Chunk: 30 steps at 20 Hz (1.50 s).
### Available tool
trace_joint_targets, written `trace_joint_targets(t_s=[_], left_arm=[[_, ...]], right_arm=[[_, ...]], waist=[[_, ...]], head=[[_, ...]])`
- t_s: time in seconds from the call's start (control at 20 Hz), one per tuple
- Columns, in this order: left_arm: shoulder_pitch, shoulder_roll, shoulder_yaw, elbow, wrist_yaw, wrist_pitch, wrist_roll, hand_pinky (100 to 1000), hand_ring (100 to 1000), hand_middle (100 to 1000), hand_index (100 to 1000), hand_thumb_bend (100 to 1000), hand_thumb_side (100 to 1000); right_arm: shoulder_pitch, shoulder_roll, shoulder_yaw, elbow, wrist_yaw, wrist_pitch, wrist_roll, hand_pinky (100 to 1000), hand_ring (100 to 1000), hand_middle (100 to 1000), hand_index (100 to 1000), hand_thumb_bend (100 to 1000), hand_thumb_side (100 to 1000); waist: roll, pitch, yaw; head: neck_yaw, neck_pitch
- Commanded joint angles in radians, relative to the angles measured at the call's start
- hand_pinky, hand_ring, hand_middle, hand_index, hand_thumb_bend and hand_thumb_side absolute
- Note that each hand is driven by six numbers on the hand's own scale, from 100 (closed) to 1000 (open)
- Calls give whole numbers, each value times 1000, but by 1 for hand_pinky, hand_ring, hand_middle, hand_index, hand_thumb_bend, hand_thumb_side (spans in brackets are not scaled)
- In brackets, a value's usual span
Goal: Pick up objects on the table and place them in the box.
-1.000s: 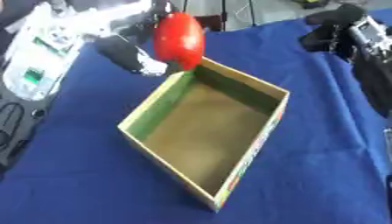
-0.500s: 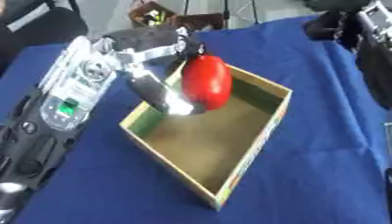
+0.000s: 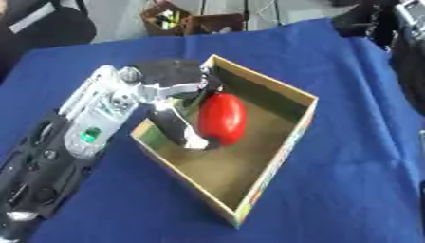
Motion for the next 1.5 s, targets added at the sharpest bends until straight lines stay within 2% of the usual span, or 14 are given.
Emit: trace_joint_targets(t_s=[0.05, 0.2, 0.25, 0.3, 0.35, 0.4, 0.45, 0.55, 0.6, 0.85, 0.95, 1.1, 1.3, 1.5], left_arm=[[-11, -2, -9, 18, -36, -25, -5, 100, 430, 489, 706, 100, 496], [-13, -6, -21, 32, -74, -56, -19, 100, 482, 547, 794, 100, 540], [-13, -7, -21, 33, -83, -65, -24, 250, 601, 664, 914, 112, 589], [-13, -7, -24, 31, -91, -79, -33, 250, 601, 664, 914, 112, 589], [-15, -7, -26, 28, -99, -94, -45, 414, 701, 743, 982, 199, 637], [-16, -7, -26, 24, -108, -107, -57, 468, 743, 778, 1000, 246, 671], [-16, -6, -25, 19, -115, -118, -68, 538, 789, 831, 1000, 352, 756], [-18, -5, -15, 4, -136, -129, -78, 604, 833, 884, 1000, 455, 857], [-19, -4, -7, -7, -147, -128, -77, 634, 853, 903, 1000, 470, 886], [-24, 2, 36, -76, -161, -98, -16, 614, 841, 879, 1000, 357, 948], [-24, 6, 63, -119, -147, -72, 32, 574, 819, 847, 1000, 237, 1000], [-17, 12, 126, -203, -104, -1, 152, 482, 769, 789, 994, 100, 1000], [32, 40, 219, -316, 54, 146, 376, 399, 700, 679, 928, 100, 1000], [129, 81, 311, -415, 294, 256, 605, 344, 644, 620, 891, 100, 1000]], right_arm=[[-19, -5, -3, -25, -5, 1, -1, 774, 758, 562, 788, 100, 1000], [-17, -4, -4, -25, -5, 1, -1, 774, 758, 561, 788, 100, 1000], [-17, -4, -4, -25, -4, 2, 0, 774, 758, 561, 787, 100, 1000], [-15, -4, -4, -25, -4, 2, 0, 774, 758, 561, 787, 100, 1000], [-14, -4, -4, -25, -4, 3, 1, 774, 758, 561, 787, 100, 1000], [-13, -4, -4, -25, -4, 3, 2, 774, 758, 561, 787, 100, 1000], [-13, -3, -4, -25, -4, 4, 2, 775, 758, 561, 787, 100, 1000], [-11, -3, -4, -26, -4, 5, 4, 775, 758, 560, 787, 100, 1000], [-10, -3, -5, -26, -4, 5, 4, 775, 758, 560, 787, 100, 1000], [-5, 0, -5, -25, -3, 8, 7, 775, 759, 561, 787, 100, 1000], [-4, 1, -6, -26, -3, 8, 7, 776, 759, 561, 787, 100, 1000], [-2, 4, -7, -27, -3, 9, 5, 776, 759, 561, 788, 100, 1000], [-6, 10, -11, -32, -6, 9, 0, 776, 760, 562, 788, 100, 1000], [-7, 13, -16, -37, -10, 10, -8, 776, 760, 563, 789, 100, 1000]], waist=[[-10, -16, -1], [-10, -16, -2], [-9, -16, -2], [-9, -16, -2], [-8, -16, -2], [-8, -17, -2], [-8, -17, -2], [-7, -18, -2], [-7, -19, -1], [-9, -22, 2], [-10, -24, 4], [-13, -27, 8], [-20, -28, 16], [-27, -26, 30]], head=[[5, -7], [5, -7], [5, -7], [5, -7], [4, -7], [4, -7], [4, -8], [3, -10], [2, -10], [2, -12], [0, -13], [-4, -12], [-13, -4], [-22, 7]])
